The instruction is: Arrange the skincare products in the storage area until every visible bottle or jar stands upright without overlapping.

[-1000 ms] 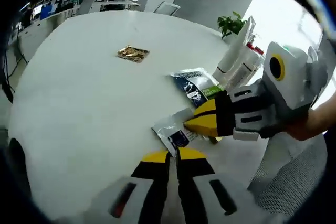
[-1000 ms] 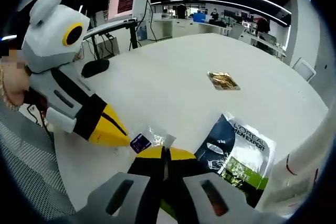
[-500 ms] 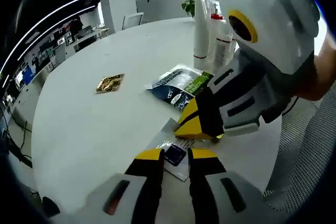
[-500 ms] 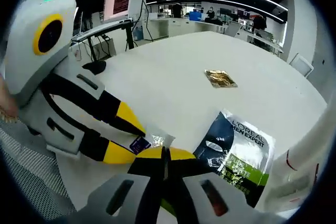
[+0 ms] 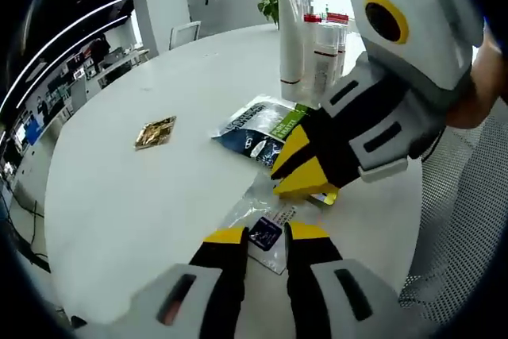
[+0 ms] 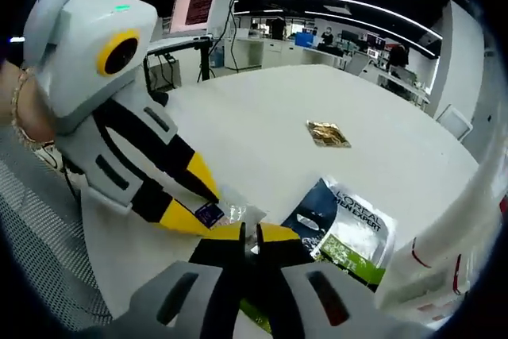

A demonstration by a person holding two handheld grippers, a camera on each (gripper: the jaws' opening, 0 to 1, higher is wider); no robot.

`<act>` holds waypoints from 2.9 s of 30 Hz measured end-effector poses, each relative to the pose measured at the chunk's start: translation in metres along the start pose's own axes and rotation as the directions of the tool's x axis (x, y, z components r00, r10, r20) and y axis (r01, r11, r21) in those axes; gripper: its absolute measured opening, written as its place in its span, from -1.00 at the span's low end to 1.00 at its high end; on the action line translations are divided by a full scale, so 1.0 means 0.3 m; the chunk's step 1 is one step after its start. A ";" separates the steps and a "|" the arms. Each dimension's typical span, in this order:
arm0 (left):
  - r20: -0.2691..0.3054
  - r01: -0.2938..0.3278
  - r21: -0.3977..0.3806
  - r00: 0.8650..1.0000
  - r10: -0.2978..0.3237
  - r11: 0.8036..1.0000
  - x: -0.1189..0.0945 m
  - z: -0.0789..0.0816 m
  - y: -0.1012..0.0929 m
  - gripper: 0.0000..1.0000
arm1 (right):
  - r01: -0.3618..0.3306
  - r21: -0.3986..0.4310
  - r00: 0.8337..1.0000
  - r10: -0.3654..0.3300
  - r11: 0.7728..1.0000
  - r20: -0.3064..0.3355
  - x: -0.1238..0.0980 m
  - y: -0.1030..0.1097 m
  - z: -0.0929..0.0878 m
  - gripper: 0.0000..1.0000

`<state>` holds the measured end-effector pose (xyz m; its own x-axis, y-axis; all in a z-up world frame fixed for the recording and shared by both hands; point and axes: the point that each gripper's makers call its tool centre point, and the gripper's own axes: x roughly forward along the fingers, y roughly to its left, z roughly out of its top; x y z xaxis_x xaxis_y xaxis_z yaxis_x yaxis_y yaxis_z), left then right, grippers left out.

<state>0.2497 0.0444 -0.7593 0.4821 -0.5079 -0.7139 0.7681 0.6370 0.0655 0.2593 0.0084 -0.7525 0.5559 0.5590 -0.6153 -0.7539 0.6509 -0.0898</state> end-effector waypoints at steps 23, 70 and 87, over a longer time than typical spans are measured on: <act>0.018 -0.010 -0.027 1.000 0.010 1.000 -0.008 0.011 0.019 -0.55 | 0.000 0.077 0.999 -0.003 0.997 0.046 -0.080 -0.043 -0.035 -0.70; 0.092 -0.055 -0.223 0.993 0.078 0.973 -0.281 0.067 -0.102 0.73 | 0.084 0.135 0.977 -0.108 0.987 0.182 -0.549 -0.196 -0.033 0.88; 0.077 -0.106 -0.350 0.987 0.141 0.931 -0.332 0.020 -0.080 0.98 | 0.181 0.182 0.961 -0.213 0.967 0.176 -0.601 -0.269 -0.063 0.99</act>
<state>0.1858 0.0761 -0.6856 0.6166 -0.4558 -0.6419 0.5164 0.8496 -0.1073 0.2132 -0.1546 -0.6492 0.7564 0.4893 -0.4341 -0.5645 0.8236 -0.0553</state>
